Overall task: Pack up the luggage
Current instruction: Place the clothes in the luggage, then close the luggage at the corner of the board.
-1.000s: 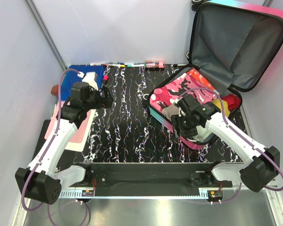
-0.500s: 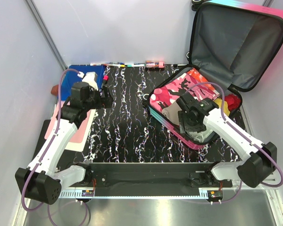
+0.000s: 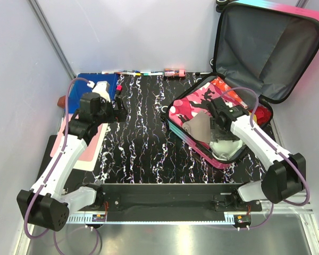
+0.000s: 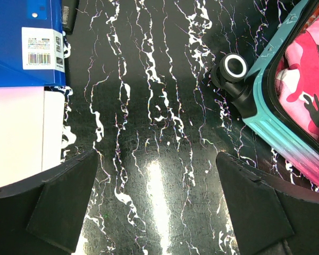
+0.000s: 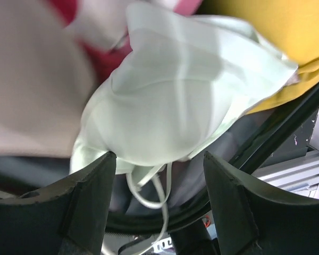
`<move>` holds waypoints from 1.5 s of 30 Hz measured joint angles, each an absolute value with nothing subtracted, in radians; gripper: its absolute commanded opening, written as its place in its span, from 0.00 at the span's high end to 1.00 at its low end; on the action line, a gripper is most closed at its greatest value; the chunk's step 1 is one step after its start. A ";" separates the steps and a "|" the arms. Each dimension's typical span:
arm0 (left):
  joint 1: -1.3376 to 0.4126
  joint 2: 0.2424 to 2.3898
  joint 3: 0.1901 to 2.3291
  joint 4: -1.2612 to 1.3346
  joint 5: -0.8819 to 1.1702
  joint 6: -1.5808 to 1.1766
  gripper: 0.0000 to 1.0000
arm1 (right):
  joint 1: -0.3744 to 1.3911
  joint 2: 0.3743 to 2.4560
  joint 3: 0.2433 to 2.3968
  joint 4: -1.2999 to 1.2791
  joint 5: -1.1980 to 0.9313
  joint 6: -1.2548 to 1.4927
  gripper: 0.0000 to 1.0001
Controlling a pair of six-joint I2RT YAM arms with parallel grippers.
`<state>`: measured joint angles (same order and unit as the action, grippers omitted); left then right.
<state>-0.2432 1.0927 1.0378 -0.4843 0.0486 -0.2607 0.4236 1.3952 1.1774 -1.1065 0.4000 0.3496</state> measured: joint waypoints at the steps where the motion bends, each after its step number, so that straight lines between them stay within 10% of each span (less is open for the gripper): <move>1: -0.243 1.093 1.038 -0.484 0.049 -0.261 0.01 | 0.402 1.393 1.171 -1.094 0.400 0.340 0.27; 25: -0.243 1.093 1.037 -0.484 0.049 -0.261 0.01 | 0.373 1.231 1.185 -1.106 -0.118 0.224 0.40; 45: -0.243 1.092 1.037 -0.484 0.050 -0.261 0.01 | 0.352 1.307 1.421 -0.945 0.173 0.229 0.22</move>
<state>-0.2432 1.0924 1.0370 -0.4843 0.0502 -0.2607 0.3515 1.3071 1.4208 -0.9455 0.1726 0.2295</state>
